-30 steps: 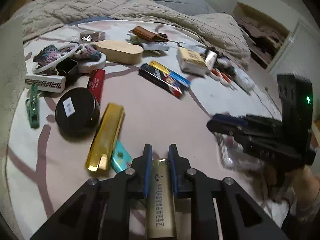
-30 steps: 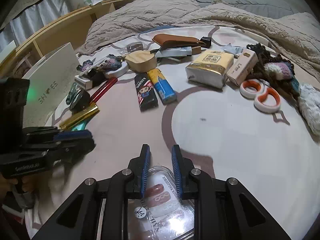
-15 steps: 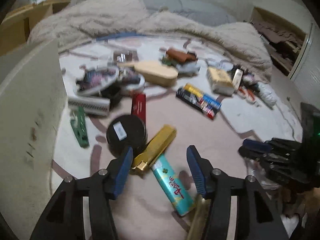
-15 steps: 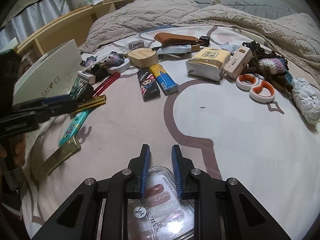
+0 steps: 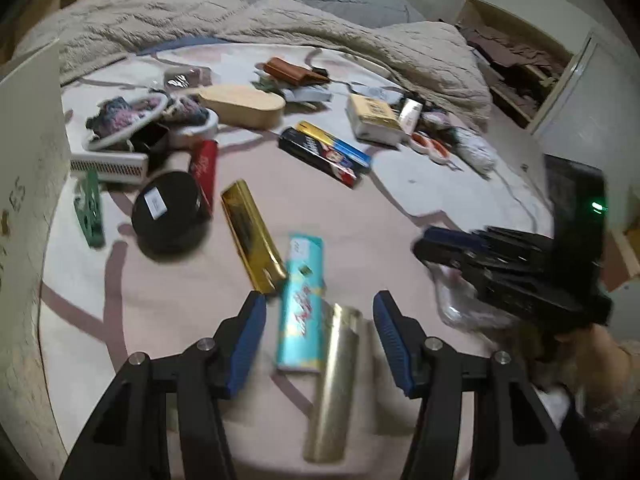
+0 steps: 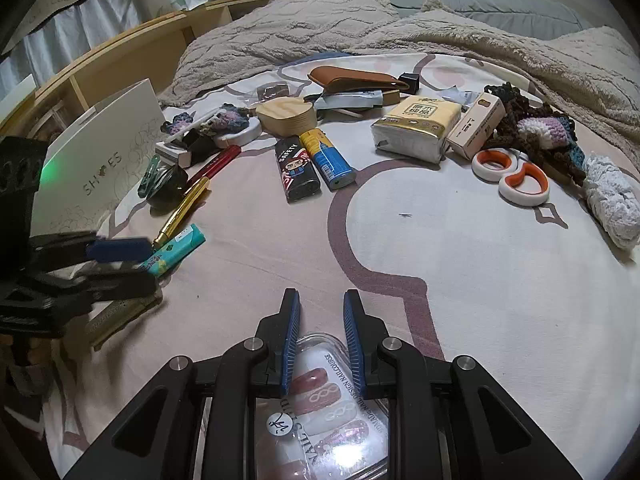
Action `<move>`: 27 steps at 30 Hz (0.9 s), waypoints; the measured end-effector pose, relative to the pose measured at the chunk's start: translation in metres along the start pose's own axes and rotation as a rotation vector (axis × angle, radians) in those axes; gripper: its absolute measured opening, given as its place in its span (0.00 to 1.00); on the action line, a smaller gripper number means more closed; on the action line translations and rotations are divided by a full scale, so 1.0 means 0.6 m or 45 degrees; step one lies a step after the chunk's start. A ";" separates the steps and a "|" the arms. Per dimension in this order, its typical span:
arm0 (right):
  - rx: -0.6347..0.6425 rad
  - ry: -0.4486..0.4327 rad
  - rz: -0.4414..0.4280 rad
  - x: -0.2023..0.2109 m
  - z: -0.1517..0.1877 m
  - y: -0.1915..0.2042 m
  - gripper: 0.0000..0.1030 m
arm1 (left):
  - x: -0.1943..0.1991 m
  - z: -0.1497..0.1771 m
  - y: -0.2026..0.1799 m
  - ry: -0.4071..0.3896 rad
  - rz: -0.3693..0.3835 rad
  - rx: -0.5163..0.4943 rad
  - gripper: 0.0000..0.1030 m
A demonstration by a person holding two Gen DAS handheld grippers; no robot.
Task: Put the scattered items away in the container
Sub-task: 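Lift the gold bar with left gripper while right gripper lifts the nail case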
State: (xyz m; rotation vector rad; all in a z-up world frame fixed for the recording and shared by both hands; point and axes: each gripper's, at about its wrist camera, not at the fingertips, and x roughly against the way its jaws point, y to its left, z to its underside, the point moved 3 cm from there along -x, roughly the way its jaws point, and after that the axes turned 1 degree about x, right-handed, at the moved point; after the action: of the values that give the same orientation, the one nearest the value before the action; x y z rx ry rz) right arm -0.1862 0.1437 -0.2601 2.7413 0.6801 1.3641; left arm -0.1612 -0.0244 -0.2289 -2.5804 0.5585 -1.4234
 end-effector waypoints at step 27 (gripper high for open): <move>-0.009 -0.003 -0.011 0.001 0.000 -0.002 0.22 | 0.036 0.041 0.036 0.117 -0.586 -0.279 0.81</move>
State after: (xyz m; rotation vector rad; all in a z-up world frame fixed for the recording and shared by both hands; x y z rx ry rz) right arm -0.1863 0.1448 -0.2596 2.7309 0.6845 1.3586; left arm -0.1356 -0.0537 -0.2318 -2.9664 0.1339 -1.7033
